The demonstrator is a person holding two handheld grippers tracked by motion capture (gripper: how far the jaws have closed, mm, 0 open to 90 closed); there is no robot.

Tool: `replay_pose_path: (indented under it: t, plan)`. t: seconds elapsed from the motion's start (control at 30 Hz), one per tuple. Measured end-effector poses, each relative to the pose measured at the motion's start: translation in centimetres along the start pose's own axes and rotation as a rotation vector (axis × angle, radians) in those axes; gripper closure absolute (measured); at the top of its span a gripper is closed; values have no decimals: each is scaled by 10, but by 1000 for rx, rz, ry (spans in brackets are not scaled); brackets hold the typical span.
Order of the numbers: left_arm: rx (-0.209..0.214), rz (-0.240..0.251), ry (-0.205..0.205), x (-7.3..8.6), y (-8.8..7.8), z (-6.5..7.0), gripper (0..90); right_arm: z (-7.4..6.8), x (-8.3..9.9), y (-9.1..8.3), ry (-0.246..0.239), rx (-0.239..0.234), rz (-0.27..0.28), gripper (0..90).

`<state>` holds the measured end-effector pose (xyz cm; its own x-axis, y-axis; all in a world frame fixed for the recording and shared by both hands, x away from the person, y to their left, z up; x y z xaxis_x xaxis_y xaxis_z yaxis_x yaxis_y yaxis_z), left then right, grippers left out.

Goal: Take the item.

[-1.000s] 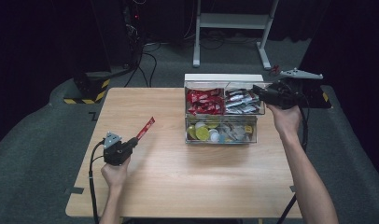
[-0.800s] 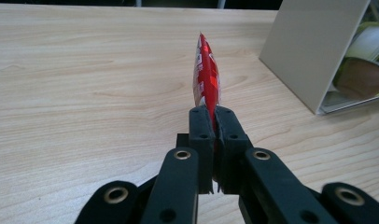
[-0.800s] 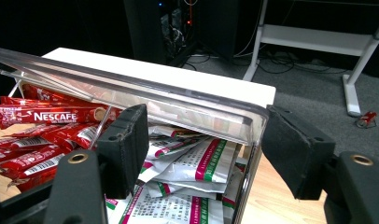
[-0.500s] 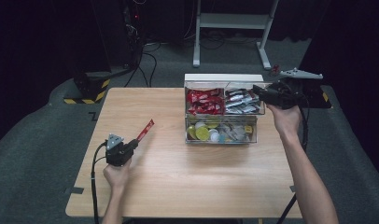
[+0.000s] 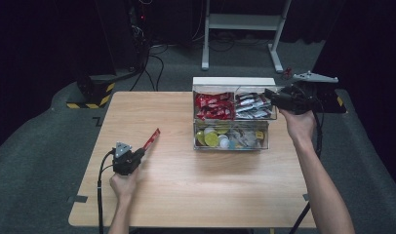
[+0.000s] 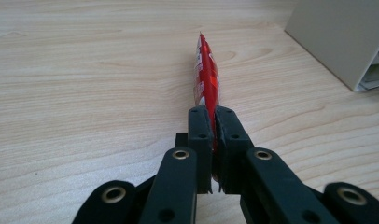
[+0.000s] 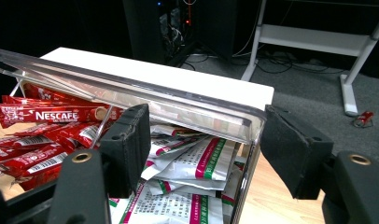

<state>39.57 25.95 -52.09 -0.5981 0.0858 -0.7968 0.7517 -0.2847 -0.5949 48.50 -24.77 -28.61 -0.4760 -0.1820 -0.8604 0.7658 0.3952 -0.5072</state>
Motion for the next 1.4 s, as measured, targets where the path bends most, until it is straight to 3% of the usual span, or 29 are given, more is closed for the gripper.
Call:
replay_pose_path:
  t: [0.27, 0.5, 0.8, 1.07, 1.4]
  plan:
    - [-27, -57, -7, 6, 8, -3, 823, 0, -1, -2, -2, -1, 1, 339]
    - [-52, -113, 17, 5, 13, 1, 673, -1, -1, -3, -3, 1, 3, 336]
    - [-52, -134, -16, 5, 14, -1, 523, -2, 1, -6, -6, -2, 16, 336]
    - [-54, -132, -27, 5, 14, -2, 506, 1, 13, -1, 3, -12, -6, 338]
    - [-45, -129, -28, 5, 14, -3, 501, -1, 15, -1, 4, -1, -3, 338]
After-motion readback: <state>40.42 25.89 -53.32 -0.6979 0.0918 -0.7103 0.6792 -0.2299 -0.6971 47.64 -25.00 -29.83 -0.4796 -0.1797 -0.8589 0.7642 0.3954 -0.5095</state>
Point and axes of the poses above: each handheld gripper's, and its own axes: y roughly forward along the jaws, x roughly out of its underside, z roughly to its right, the point moved 1 cm from there along y, roughly forward along the jaws, and after that the axes turned 5 degrees about -z, right-handed, at the moved point
